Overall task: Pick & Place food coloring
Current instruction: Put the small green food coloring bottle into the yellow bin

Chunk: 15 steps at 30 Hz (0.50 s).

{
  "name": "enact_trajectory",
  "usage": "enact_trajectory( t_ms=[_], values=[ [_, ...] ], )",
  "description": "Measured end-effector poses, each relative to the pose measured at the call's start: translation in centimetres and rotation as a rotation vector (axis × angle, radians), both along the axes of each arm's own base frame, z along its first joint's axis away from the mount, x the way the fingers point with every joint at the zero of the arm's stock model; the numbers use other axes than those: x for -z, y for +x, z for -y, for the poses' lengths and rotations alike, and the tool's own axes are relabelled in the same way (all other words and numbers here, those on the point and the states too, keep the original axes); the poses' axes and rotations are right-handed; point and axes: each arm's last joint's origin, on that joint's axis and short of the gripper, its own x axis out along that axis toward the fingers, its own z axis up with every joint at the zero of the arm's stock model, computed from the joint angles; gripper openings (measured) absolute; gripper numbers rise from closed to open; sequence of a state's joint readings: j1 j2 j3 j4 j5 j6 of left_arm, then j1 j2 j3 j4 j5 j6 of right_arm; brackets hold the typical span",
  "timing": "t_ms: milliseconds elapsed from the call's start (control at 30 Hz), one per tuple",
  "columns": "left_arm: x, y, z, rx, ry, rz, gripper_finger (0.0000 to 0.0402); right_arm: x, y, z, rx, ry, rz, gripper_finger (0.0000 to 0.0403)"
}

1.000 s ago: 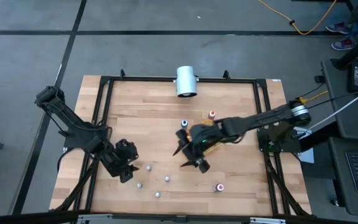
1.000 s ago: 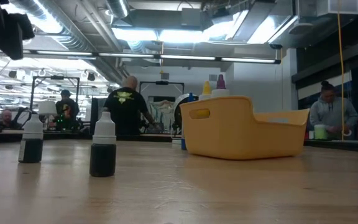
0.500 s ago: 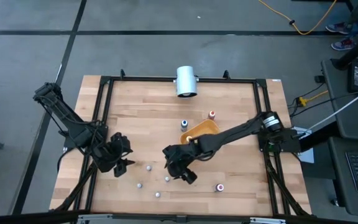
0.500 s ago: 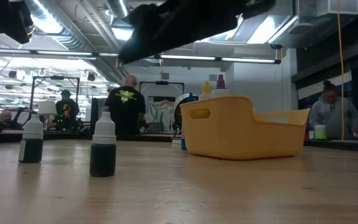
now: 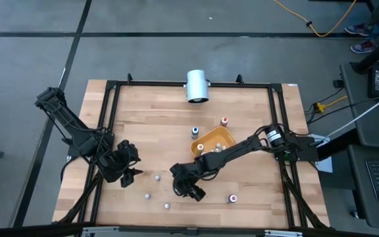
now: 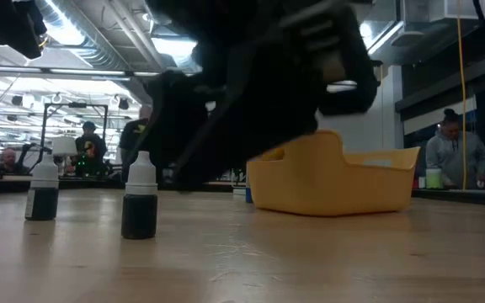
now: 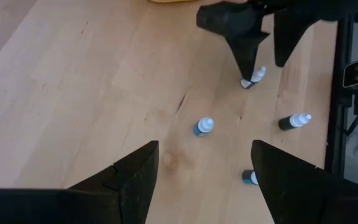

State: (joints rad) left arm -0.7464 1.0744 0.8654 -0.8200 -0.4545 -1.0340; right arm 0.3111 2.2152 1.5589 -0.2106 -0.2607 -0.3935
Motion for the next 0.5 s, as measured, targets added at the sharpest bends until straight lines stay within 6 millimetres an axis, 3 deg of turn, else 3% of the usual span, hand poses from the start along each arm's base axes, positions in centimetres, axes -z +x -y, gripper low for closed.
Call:
enact_trajectory(
  t_ms=[233, 500],
  values=[
    [0.0, 0.0, 0.0, 0.0, -0.001, 0.0, 0.0249, 0.33, 0.46, -0.09, 0.008, 0.004, 0.042, 0.0284],
    [-0.02, 0.04, 0.04, -0.001, -0.004, 0.005, 0.0249, 0.34, 0.48, -0.06, 0.008, 0.003, 0.044, 0.0205]
  ],
)
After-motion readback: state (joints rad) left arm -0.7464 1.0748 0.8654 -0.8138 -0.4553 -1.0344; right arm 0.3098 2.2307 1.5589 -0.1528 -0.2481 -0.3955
